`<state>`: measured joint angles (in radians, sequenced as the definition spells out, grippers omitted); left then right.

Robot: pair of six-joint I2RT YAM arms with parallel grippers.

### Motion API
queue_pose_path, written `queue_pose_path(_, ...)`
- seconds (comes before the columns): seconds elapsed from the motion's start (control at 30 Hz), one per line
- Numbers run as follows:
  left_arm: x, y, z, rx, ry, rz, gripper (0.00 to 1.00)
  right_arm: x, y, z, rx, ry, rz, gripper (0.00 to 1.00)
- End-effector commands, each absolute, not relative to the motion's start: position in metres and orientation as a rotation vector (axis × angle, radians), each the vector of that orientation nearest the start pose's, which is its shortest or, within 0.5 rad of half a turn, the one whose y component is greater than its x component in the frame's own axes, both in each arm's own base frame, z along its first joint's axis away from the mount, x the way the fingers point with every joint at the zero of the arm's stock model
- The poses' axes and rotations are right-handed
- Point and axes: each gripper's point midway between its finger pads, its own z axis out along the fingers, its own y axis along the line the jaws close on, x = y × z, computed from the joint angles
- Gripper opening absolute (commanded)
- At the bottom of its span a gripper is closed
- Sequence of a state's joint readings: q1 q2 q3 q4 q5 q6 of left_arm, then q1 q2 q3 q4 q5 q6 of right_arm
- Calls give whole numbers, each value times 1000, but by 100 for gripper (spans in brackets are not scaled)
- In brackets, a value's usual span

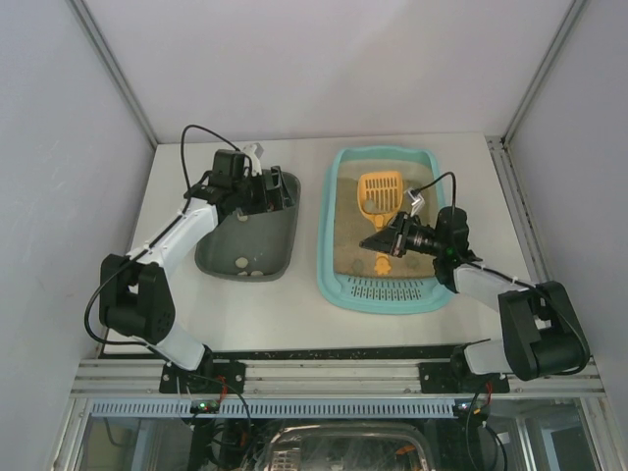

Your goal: Clean the litter box

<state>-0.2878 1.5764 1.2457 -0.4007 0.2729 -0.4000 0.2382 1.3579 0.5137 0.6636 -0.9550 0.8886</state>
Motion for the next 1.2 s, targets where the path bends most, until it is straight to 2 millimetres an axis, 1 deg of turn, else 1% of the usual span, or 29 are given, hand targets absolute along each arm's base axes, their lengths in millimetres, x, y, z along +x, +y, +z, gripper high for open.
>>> queue_pose_path(0.0,396,-181,184,78,2306,-656,100,280,220,175,-173,1966,1521,0)
queue_pose_path(0.1,399,-181,188,86,2296,-659,100,275,225,175,-201,1992,1526,0)
queue_pose_path(0.2,411,-174,198,88,2254,-636,100,273,227,177,-181,2012,1524,0)
queue_pose_path(0.27,421,-170,205,71,2239,-636,100,273,226,175,-147,2080,1511,0)
queue_pose_path(0.33,430,-165,216,43,2231,-640,100,270,228,178,-129,2174,1542,0)
queue_pose_path(0.4,439,-158,227,11,2212,-640,100,264,234,188,-145,2239,1599,0)
queue_pose_path(0.47,453,-142,241,-15,2175,-584,100,260,243,208,-189,2259,1646,0)
queue_pose_path(0.53,468,-122,258,-57,2128,-541,100,257,255,230,-262,2275,1679,0)
queue_pose_path(0.63,486,-88,278,-143,2069,-491,100,257,274,252,-367,2326,1661,0)
queue_pose_path(0.67,490,-76,283,-174,2052,-467,100,256,280,253,-390,2373,1636,0)
queue_pose_path(0.7,493,-59,287,-219,2034,-440,100,260,289,264,-434,2375,1616,0)
queue_pose_path(0.77,495,-35,294,-304,2001,-416,100,265,311,264,-464,2429,1601,0)
queue_pose_path(0.83,493,-12,299,-398,1971,-408,100,265,339,267,-520,2437,1619,0)
queue_pose_path(0.9,490,8,306,-470,1934,-400,100,272,361,259,-558,2496,1560,0)
queue_pose_path(0.93,487,15,314,-487,1909,-393,100,275,369,251,-581,2548,1500,0)
queue_pose_path(1.03,476,33,329,-500,1845,-346,100,288,386,229,-668,2652,1246,0)
queue_pose_path(1.1,468,41,335,-502,1812,-315,100,300,394,216,-703,2686,1025,0)
queue_pose_path(1.17,460,44,335,-499,1806,-293,100,307,400,208,-720,2689,855,0)
